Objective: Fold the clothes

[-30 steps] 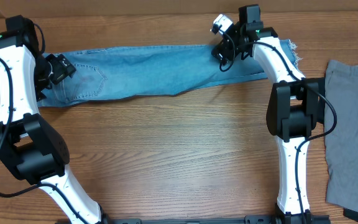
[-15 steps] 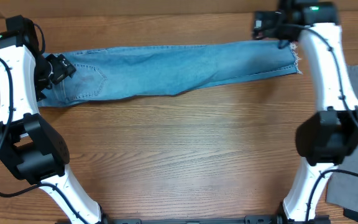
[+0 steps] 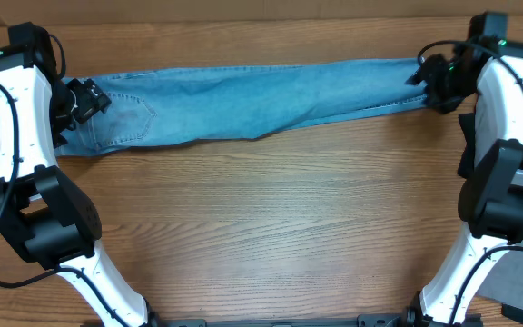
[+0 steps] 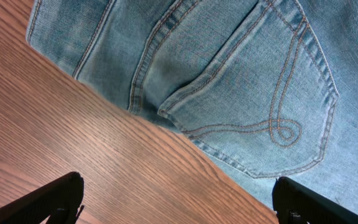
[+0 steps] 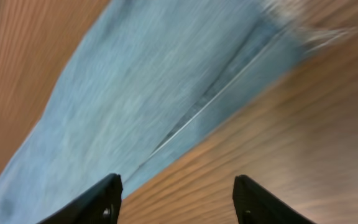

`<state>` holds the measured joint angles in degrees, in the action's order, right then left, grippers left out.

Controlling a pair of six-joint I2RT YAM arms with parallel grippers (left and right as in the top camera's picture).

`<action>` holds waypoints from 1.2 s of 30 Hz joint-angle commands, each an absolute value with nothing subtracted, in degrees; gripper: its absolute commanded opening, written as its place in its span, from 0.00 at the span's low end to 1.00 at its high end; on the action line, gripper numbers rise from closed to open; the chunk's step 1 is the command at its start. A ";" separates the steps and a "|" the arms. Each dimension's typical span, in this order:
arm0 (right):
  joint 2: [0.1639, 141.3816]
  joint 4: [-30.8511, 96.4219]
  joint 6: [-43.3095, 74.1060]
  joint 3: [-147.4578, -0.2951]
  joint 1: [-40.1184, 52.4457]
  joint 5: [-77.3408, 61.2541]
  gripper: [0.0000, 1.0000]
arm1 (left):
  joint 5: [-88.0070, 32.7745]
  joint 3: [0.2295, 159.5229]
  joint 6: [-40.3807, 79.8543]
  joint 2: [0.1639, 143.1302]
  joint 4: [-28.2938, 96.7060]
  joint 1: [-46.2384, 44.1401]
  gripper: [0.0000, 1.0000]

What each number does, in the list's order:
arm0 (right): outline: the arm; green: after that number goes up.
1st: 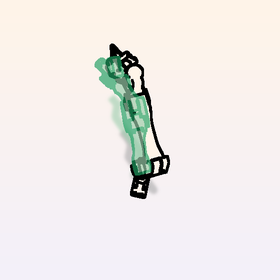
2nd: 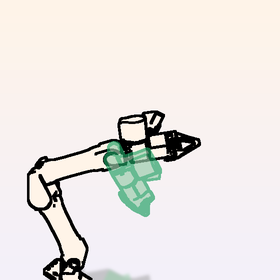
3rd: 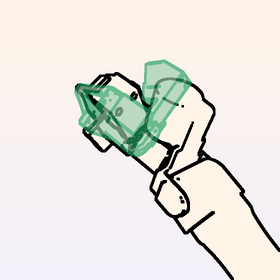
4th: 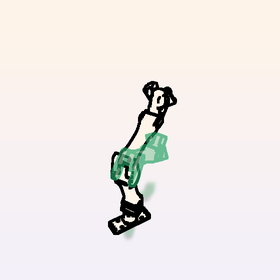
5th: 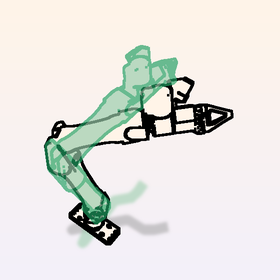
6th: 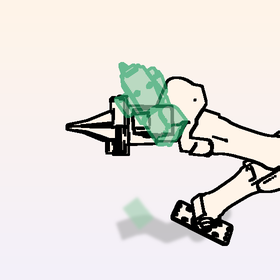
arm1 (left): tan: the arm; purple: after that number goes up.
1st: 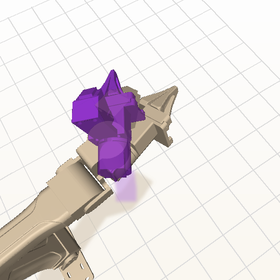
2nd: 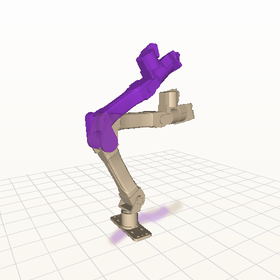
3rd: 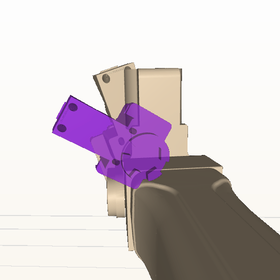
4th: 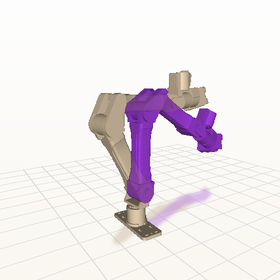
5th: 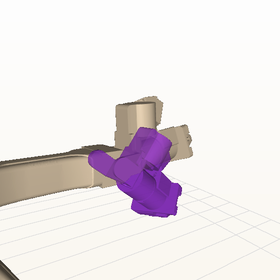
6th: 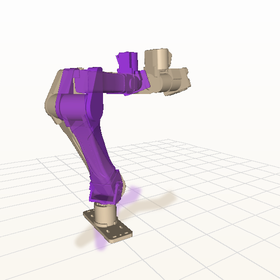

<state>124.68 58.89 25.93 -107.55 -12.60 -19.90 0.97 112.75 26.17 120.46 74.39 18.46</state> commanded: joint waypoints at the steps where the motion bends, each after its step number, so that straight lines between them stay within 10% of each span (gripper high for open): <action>1: 124.77 53.82 29.98 -102.17 -10.13 -30.28 0.56 | 0.40 112.55 25.30 121.23 74.50 18.24 1.00; 36: 125.56 43.86 52.40 -97.45 -0.51 -9.93 0.54 | 0.38 112.55 25.30 121.25 74.52 18.24 1.00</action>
